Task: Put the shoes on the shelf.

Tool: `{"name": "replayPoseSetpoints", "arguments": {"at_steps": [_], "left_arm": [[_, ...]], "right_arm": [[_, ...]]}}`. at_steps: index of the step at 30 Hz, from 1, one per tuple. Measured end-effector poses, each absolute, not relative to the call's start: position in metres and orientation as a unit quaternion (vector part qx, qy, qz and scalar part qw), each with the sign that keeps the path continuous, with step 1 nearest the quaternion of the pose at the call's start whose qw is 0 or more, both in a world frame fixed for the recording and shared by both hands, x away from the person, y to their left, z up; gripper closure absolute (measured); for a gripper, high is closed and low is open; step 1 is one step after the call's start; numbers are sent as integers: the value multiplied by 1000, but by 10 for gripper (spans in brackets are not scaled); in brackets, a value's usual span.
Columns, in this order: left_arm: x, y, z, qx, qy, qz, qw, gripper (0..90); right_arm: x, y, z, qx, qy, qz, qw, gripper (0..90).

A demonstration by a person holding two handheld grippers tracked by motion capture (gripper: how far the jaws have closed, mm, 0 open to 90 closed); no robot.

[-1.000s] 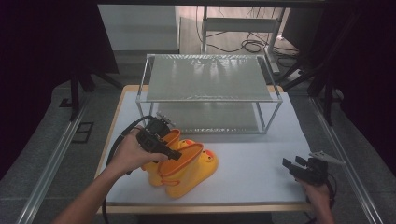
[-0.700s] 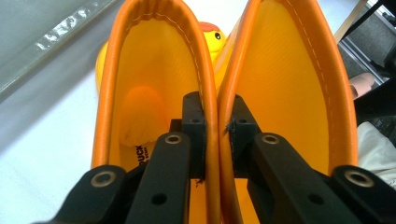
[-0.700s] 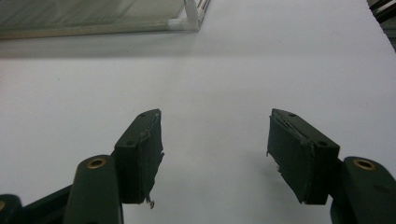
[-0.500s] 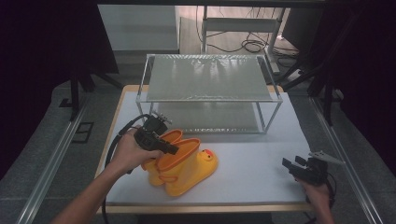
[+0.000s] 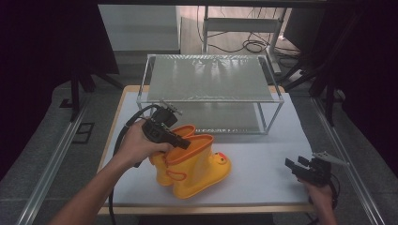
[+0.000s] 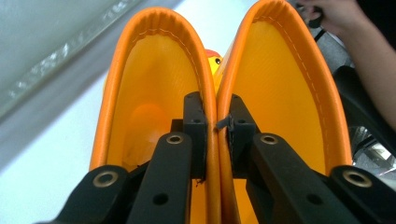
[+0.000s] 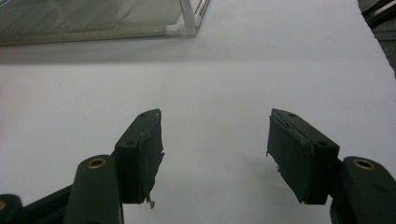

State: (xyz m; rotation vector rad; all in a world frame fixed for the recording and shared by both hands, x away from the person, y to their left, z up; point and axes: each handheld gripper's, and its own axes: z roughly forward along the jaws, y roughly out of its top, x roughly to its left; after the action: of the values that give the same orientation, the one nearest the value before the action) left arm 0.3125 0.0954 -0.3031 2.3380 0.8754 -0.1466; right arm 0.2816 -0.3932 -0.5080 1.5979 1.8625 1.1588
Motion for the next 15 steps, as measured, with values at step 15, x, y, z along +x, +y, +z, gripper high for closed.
{"name": "replayPoseSetpoints", "arguments": {"at_steps": [15], "left_arm": [[320, 71, -277, 890, 305, -66, 332, 820]], "right_arm": [[281, -397, -508, 579, 667, 418, 211, 351]]}}
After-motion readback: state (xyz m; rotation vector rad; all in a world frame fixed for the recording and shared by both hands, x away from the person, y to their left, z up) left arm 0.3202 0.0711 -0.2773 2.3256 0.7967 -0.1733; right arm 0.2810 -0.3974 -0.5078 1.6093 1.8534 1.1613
